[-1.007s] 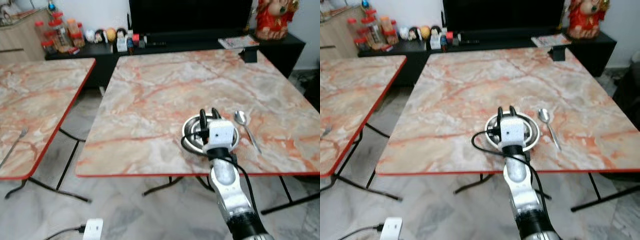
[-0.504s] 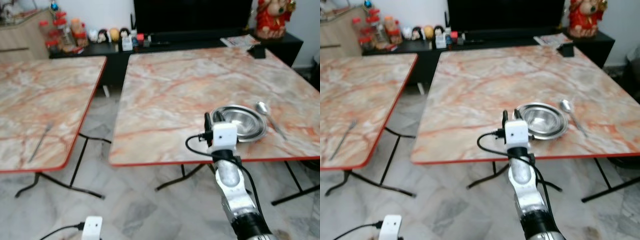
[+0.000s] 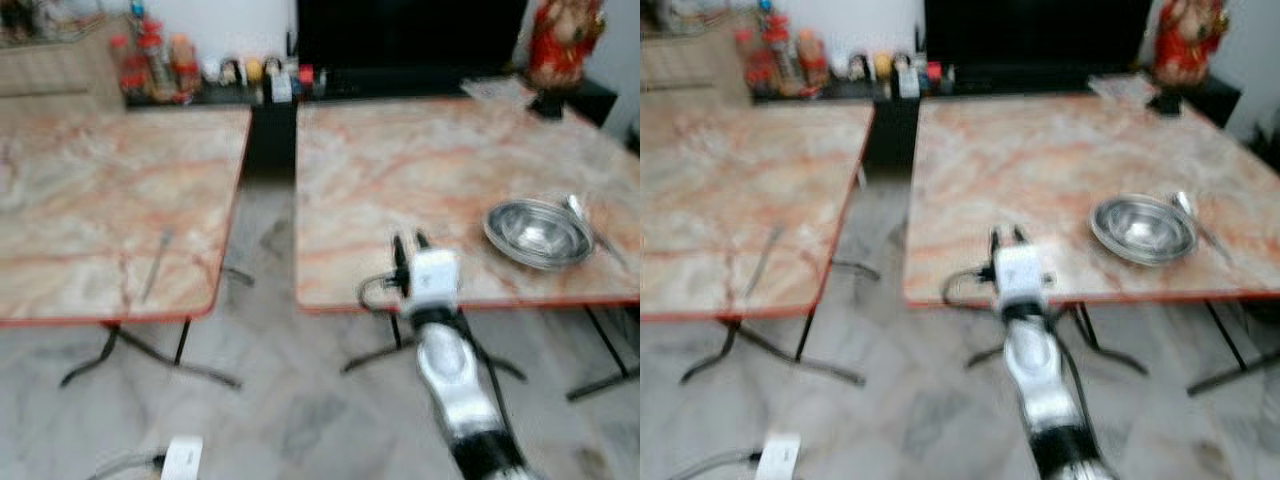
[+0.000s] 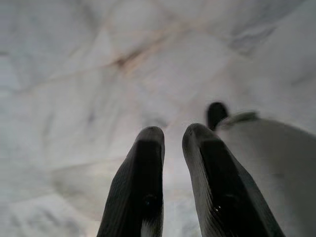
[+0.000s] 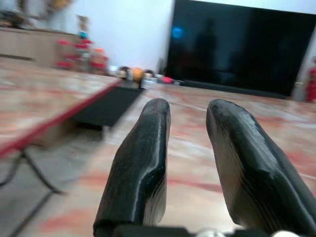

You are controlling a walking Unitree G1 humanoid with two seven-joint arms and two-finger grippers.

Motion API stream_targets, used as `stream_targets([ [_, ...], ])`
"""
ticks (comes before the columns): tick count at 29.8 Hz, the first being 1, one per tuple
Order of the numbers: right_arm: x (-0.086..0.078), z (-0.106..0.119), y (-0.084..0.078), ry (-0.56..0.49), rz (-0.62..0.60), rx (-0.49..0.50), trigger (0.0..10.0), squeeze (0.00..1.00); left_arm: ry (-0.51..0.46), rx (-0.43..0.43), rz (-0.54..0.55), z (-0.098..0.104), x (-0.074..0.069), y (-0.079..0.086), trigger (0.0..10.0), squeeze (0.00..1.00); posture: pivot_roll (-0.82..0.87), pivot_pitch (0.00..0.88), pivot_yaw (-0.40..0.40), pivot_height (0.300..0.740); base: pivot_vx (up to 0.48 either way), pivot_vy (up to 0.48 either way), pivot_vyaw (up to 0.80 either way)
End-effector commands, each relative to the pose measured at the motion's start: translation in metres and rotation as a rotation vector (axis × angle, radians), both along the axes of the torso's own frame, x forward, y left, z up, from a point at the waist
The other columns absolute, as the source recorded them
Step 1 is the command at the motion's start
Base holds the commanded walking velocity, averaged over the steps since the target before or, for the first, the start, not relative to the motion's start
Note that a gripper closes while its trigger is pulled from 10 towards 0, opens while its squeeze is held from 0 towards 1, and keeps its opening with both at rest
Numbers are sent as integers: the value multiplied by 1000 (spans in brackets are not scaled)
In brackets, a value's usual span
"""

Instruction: Setting the table

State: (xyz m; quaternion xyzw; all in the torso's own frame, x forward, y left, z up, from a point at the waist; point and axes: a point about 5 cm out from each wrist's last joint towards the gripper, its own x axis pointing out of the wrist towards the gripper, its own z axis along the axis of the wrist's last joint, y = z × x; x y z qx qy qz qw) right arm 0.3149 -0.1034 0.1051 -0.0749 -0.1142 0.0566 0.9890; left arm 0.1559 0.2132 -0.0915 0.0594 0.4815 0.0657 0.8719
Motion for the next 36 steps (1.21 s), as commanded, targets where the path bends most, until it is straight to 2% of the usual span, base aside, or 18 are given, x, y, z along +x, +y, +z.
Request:
stream_targets([
  [1, 1, 1, -10, -9, -23, -10, 10000, 0, -7, -6, -4, 0, 2, -3, 10000, 0, -62, 0, 48, 740, 0, 356, 0],
  [19, 5, 1, -3, -5, 4, -16, 10000, 0, -15, 2, -7, 3, 7, 0, 10000, 0, -57, 0, 54, 740, 0, 358, 0],
  [26, 7, 4, -3, -3, 9, -12, 10000, 0, -25, 4, 19, 4, 9, 4, 10000, 0, -45, 0, 39, 740, 0, 368, 704],
  [36, 9, 5, -5, 7, -3, 17, 10000, 0, -44, 10, 52, 8, 13, 10, 10000, 0, -28, 0, 31, 740, 0, 361, 0],
])
